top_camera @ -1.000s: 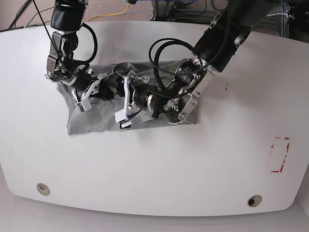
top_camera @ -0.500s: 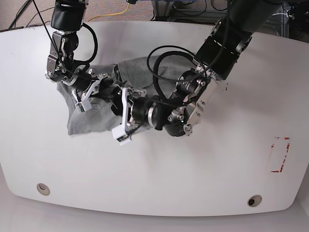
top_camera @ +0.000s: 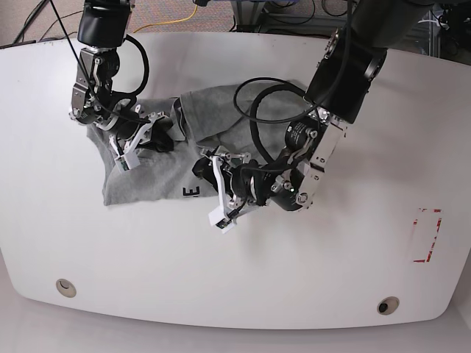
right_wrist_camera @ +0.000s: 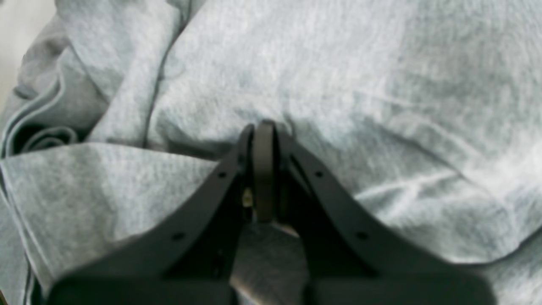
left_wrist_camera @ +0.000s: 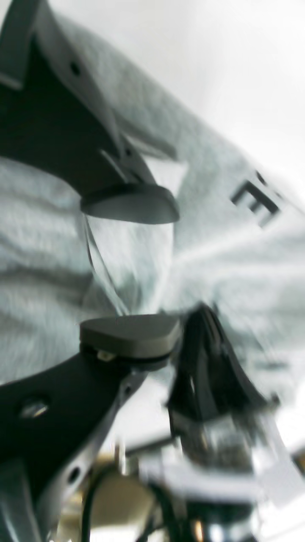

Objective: Layout the t-shirt on the table in an organized manner, then fold the t-shirt properly
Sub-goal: 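Lift the grasped fabric with the left gripper toward the right gripper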

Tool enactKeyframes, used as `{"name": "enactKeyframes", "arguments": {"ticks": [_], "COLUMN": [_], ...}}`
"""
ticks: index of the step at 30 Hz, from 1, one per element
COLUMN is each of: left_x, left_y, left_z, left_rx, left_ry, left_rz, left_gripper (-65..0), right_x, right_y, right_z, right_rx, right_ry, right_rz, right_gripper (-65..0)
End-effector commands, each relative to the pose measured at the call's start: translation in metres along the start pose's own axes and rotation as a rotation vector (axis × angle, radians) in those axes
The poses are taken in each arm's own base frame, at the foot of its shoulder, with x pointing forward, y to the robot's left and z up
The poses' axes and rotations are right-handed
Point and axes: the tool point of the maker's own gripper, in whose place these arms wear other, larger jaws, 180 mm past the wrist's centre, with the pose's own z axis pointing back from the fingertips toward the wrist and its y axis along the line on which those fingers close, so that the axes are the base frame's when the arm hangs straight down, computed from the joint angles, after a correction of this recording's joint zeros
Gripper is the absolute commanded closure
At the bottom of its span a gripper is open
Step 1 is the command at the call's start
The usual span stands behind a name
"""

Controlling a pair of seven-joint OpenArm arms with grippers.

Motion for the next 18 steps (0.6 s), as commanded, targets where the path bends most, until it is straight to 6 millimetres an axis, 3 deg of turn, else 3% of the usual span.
{"name": "enactKeyframes", "arguments": {"ticks": [1,5,18], "left_x": [0.026,0.026,0.010], "left_y": [-0.007,0.000,0.017], "left_z": [0.004,0.003,0.004], "left_rx": [0.002,0.053,0.109], "left_ry": [-0.064,-0.054,-0.027], "left_rz": [-0.039,-0.026,0.054], "left_gripper": [-35.8,-39.7,-39.7], "right_x": [-0.062,-0.062,-0.062], "right_y": [-0.017,-0.017,-0.017], "right_z": [0.006,0.006,0.006], "right_rx": [-0.094,-0.094,-0.094], "right_ry": [0.283,0.283,0.283], "right_rz": [0.024,0.024,0.024], "right_gripper": [-1.9,-1.9,-1.9]}}
